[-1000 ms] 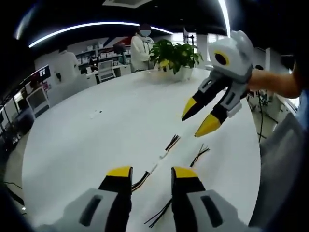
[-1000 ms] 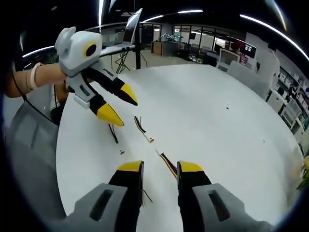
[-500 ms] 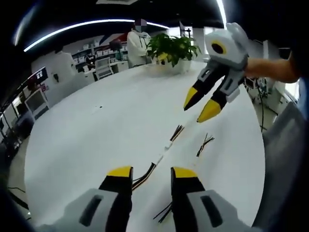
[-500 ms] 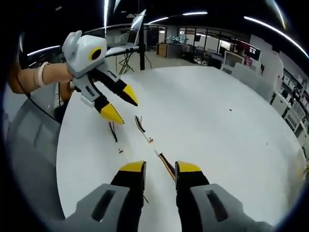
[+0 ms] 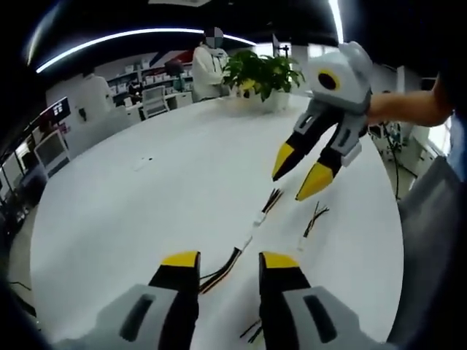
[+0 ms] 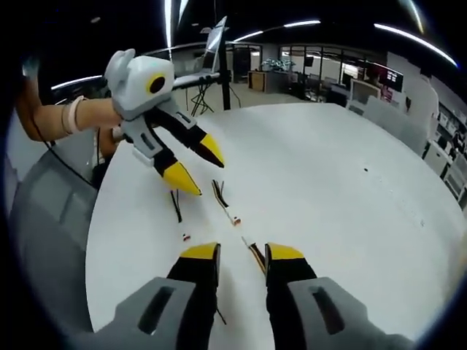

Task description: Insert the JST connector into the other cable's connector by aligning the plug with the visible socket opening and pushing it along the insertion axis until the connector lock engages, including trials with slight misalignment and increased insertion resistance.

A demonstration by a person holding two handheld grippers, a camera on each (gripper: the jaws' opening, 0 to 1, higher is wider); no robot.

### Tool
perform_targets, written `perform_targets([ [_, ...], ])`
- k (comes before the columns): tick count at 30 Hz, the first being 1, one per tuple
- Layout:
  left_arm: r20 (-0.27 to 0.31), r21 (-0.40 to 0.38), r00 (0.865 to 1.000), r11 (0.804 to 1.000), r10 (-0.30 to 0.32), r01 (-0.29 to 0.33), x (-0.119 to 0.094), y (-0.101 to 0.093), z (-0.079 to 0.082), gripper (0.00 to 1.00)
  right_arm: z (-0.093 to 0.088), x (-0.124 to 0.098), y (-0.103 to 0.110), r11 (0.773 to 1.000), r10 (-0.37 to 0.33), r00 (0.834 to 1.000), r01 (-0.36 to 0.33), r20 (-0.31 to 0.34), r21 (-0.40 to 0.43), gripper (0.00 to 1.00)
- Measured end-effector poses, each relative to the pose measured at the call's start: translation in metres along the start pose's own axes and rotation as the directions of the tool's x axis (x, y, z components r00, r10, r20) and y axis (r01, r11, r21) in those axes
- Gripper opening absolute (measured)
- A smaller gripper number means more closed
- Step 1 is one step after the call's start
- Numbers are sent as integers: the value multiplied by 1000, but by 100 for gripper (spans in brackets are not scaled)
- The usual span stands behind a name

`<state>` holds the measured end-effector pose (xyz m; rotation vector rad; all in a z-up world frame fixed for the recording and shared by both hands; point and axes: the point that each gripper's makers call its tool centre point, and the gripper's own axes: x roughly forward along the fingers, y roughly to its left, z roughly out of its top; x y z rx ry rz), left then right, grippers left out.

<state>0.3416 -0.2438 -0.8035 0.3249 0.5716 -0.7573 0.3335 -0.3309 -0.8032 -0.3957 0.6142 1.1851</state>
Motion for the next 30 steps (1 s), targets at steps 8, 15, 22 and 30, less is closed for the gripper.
perform_targets([
  [8,16,63,1000,998,-26,25,5,-1,-1,25,-7,7,-1,994,-2,999,-3,-37,-114,20],
  [15,15,104,999,994,-43,42,8,-3,-3,24,-4,8,-3,994,12,1000,-14,-20,-112,19],
  [22,20,125,998,991,-55,52,11,-5,-1,24,-1,7,-7,993,9,1000,-9,-2,-120,18],
  [30,-8,145,998,987,-67,67,17,-10,-7,21,-14,8,-9,992,-6,999,-1,-53,-126,19],
])
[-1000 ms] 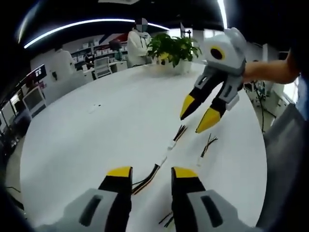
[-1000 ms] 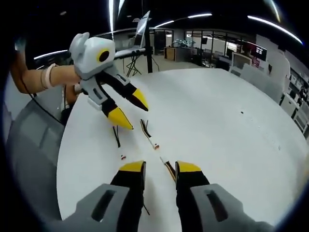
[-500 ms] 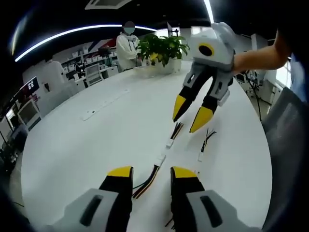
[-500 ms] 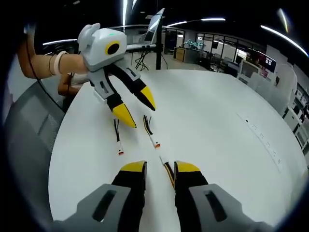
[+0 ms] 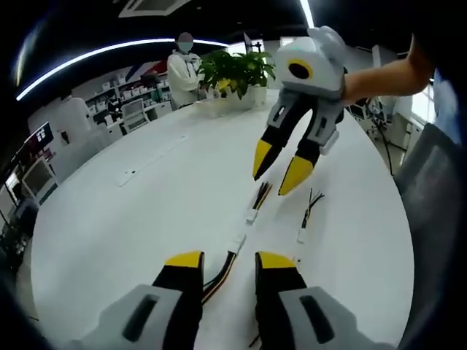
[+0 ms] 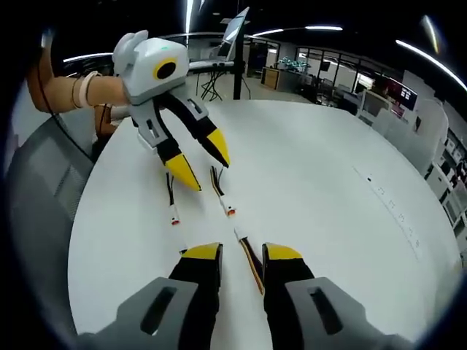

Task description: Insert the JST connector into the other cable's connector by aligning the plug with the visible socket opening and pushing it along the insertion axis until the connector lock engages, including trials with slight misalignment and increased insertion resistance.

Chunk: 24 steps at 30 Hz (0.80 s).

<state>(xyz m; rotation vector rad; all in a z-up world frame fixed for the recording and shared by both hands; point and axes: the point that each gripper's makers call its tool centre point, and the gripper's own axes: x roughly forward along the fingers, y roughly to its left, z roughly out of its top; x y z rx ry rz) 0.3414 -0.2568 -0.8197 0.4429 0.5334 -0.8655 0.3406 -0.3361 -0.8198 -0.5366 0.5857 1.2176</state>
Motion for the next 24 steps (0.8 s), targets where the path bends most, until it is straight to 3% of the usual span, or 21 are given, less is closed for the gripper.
perform_targets([
  [17,-29,34,1000,999,-8,9,4,-9,-3,13,3,9,8,999,17,1000,-17,5,-36,16],
  [21,-11,20,999,999,-33,33,6,-15,-1,11,-2,13,6,999,6,1000,-7,-26,-33,17],
  [24,-11,20,1000,999,-25,25,7,-14,-2,11,-2,15,9,999,32,999,-32,-14,-25,16],
])
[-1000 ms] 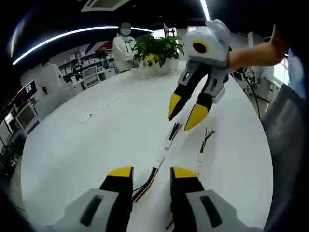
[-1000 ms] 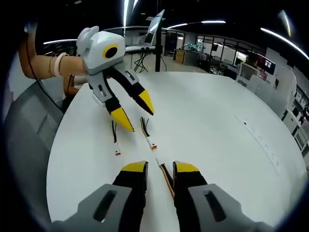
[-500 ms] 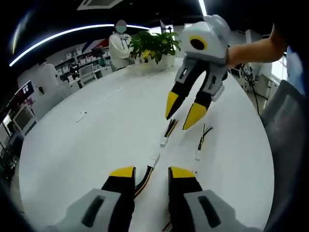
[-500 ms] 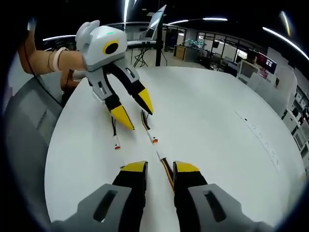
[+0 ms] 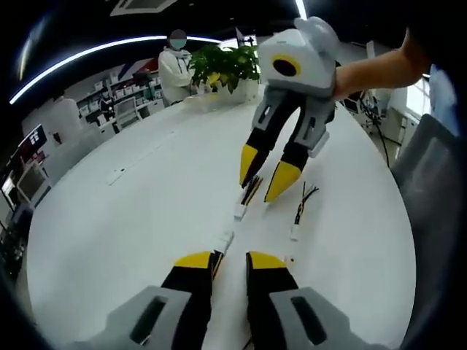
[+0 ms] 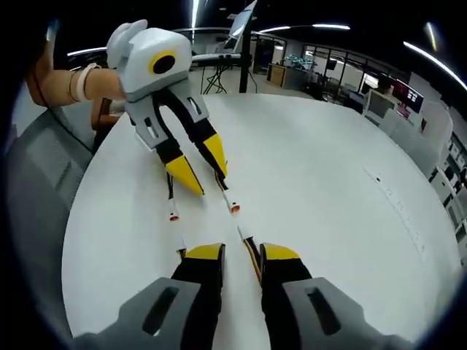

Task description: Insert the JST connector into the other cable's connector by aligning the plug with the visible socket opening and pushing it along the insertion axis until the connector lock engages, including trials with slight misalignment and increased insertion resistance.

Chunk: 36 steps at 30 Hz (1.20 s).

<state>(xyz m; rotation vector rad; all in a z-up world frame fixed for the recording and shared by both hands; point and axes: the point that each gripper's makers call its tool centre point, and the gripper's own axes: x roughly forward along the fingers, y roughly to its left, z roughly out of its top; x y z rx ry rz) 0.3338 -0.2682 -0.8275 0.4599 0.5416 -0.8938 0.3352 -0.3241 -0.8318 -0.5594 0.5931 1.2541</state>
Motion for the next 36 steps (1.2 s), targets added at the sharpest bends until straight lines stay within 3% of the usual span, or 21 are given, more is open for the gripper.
perform_targets([
  [16,11,-7,1000,1000,-7,7,7,10,-5,9,-7,13,-4,999,25,1000,-25,-11,-25,14],
  [22,11,-5,998,998,-56,56,11,3,-8,8,-5,17,-4,999,39,999,-38,5,-25,14],
  [36,40,7,997,997,-73,73,18,4,-6,8,-2,22,-3,997,64,997,-62,33,-47,10],
])
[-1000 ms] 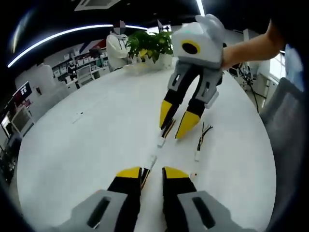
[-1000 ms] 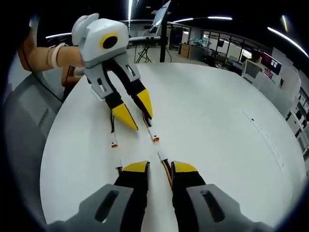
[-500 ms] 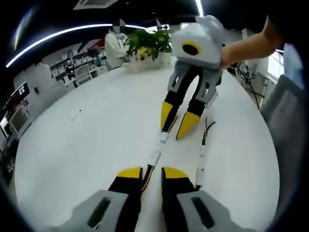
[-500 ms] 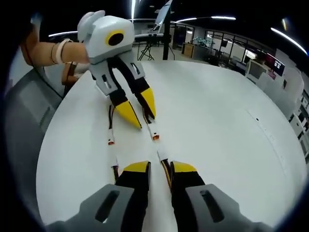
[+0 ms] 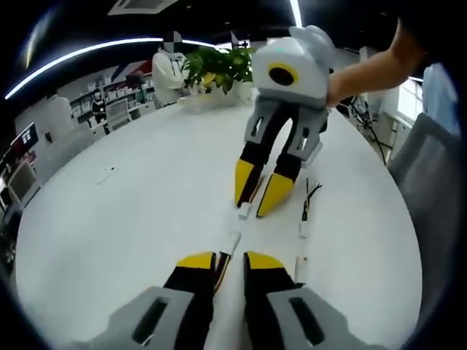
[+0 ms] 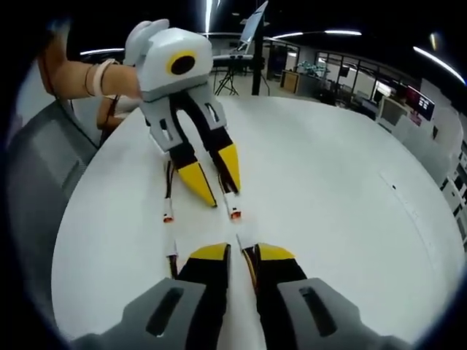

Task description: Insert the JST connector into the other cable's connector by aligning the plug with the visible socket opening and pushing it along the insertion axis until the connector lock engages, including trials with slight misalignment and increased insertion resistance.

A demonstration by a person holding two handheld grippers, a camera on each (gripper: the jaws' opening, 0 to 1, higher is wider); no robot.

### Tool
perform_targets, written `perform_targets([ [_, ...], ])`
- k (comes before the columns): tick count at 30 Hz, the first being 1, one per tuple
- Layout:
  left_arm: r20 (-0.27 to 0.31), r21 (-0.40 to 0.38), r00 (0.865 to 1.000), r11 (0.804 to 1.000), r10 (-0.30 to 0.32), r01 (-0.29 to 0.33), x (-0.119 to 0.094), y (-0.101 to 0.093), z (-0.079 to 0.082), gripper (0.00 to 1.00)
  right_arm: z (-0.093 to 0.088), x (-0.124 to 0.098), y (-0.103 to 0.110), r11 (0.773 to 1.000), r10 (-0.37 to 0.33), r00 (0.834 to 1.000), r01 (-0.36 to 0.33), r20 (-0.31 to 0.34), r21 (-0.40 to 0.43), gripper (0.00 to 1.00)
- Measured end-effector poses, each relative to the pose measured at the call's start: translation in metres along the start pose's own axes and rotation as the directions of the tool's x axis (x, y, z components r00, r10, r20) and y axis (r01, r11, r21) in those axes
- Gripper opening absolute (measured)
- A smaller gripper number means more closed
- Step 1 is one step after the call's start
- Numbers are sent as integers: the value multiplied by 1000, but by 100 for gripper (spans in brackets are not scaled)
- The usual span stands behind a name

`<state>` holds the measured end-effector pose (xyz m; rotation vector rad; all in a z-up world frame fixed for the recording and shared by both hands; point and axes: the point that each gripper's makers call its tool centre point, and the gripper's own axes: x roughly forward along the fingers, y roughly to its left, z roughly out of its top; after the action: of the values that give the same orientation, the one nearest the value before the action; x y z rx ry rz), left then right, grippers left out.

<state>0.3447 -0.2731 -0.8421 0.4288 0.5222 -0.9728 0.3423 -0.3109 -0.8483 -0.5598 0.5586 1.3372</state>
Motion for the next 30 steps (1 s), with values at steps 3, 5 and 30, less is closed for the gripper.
perform_targets([
  [3,11,-21,1000,1000,-1,2,0,0,-1,8,0,0,-1,1000,0,1000,0,5,11,11],
  [5,23,-31,1000,1000,-6,7,-1,0,-2,7,0,0,0,1000,5,1000,-5,10,10,10],
  [30,81,-58,995,996,-60,65,2,1,-1,6,1,0,3,999,35,998,-35,47,8,4],
])
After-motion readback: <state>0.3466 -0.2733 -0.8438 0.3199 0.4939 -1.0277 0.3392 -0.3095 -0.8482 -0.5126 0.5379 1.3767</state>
